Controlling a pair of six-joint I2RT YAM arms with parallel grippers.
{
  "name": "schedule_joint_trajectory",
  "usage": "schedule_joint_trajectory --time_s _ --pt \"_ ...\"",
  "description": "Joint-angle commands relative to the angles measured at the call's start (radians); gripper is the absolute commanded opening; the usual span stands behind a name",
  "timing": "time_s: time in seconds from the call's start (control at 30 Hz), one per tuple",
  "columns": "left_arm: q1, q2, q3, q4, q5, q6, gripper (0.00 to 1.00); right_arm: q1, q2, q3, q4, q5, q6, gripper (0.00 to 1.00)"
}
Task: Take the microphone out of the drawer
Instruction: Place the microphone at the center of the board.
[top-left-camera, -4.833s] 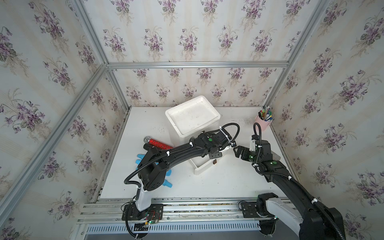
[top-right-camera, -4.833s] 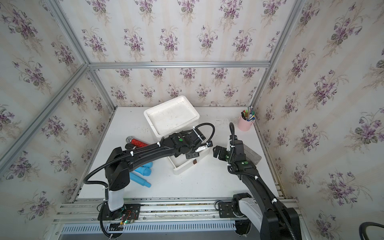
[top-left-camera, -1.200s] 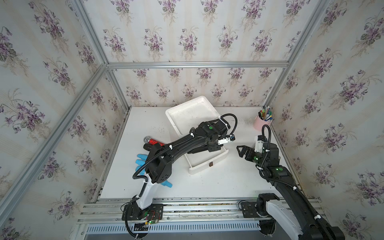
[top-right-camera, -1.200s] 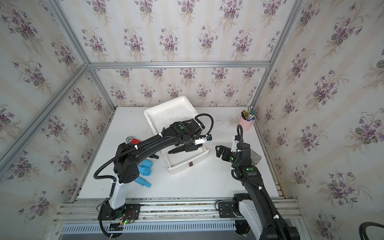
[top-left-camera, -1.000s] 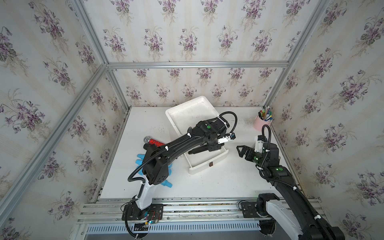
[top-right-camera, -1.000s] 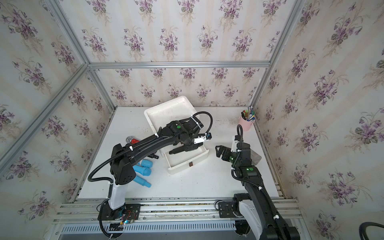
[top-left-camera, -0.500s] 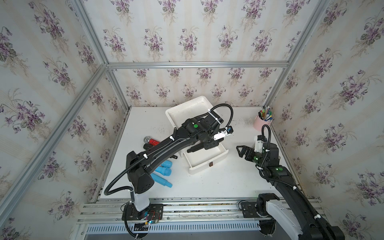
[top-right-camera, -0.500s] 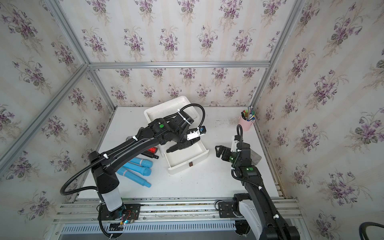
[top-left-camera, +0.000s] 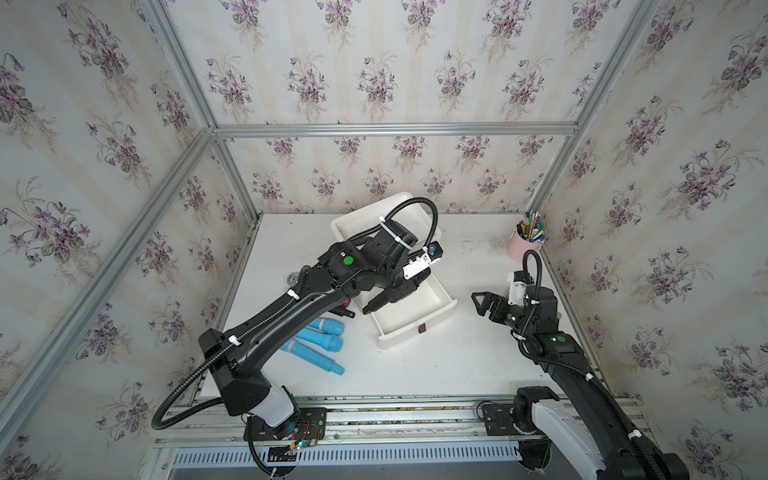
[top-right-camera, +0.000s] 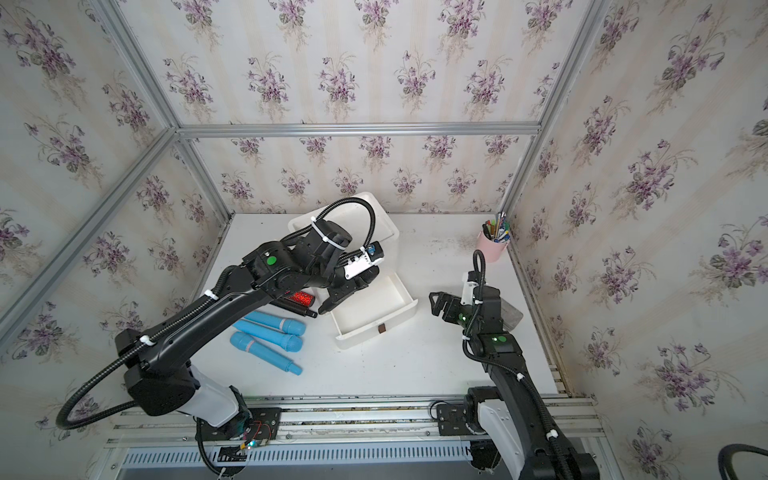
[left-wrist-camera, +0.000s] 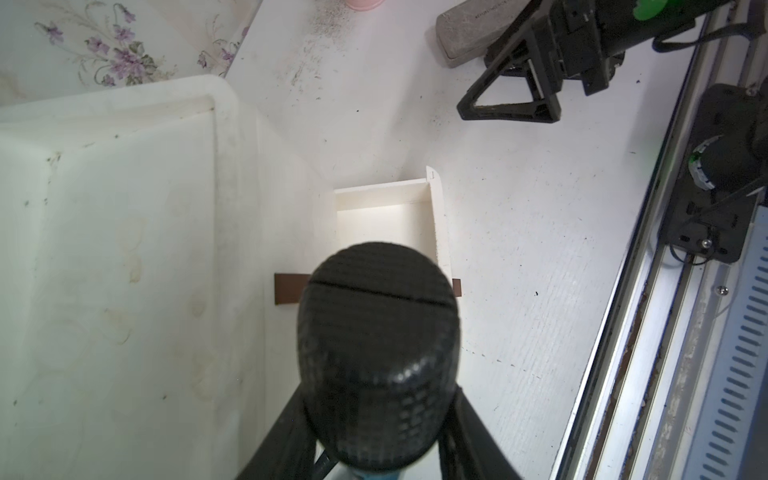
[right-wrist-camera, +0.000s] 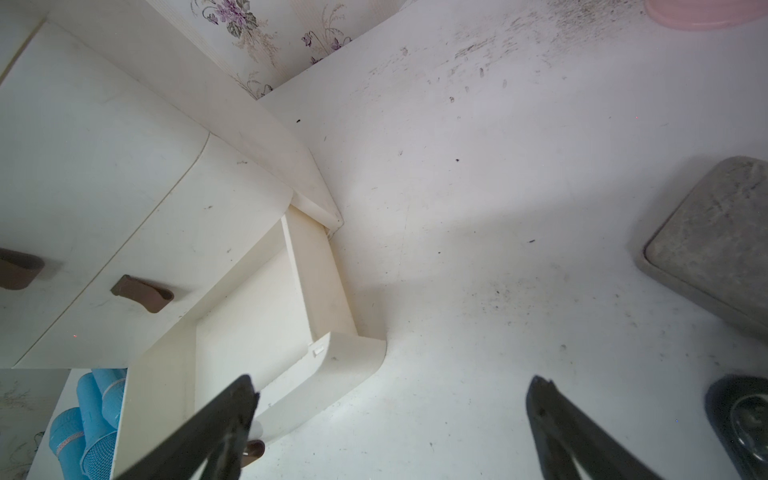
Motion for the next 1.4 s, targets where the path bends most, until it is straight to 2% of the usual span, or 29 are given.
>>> schedule_joint_trajectory --time_s 0.0,0.3,0.47,0.63,0.8,1.0,1.07,1.17,1.37 --pt "0.046 -0.077 -0.058 0.004 -0.012 -0.123 0.13 0.0 0.003 0.0 0.042 -0.021 -0.001 1.0" --pt "0.225 -0.326 -0.256 0.011 -0.024 -0.269 0.14 0.0 0.018 -0.011 0.082 -0.074 -0.016 1.0" --pt "0.317 -0.416 -0.343 0.004 -0.029 -0.32 0.14 0.0 0.022 -0.013 0.09 -0.087 -0.017 1.0" --pt "0.447 -0.428 -0.39 0.003 0.0 -0.382 0.14 0.0 0.025 -0.012 0.089 -0.093 -0.018 1.0" --pt "0.624 -0.388 -0.395 0.004 0.116 -0.466 0.14 0.0 0.017 -0.014 0.083 -0.1 -0.017 1.0" --pt "0.768 -0.317 -0.426 0.033 0.203 -0.576 0.15 0.014 0.015 -0.015 0.126 -0.227 -0.028 1.0" --pt "0.821 -0.307 -0.457 0.062 0.252 -0.629 0.14 0.055 0.007 -0.012 0.139 -0.244 -0.038 1.0" --pt "0.887 -0.304 -0.509 0.116 0.307 -0.702 0.14 0.166 0.007 0.009 0.132 -0.193 -0.069 1.0" --pt "0.972 -0.301 -0.589 0.214 0.351 -0.825 0.14 0.383 0.037 0.05 0.161 -0.129 -0.127 1.0"
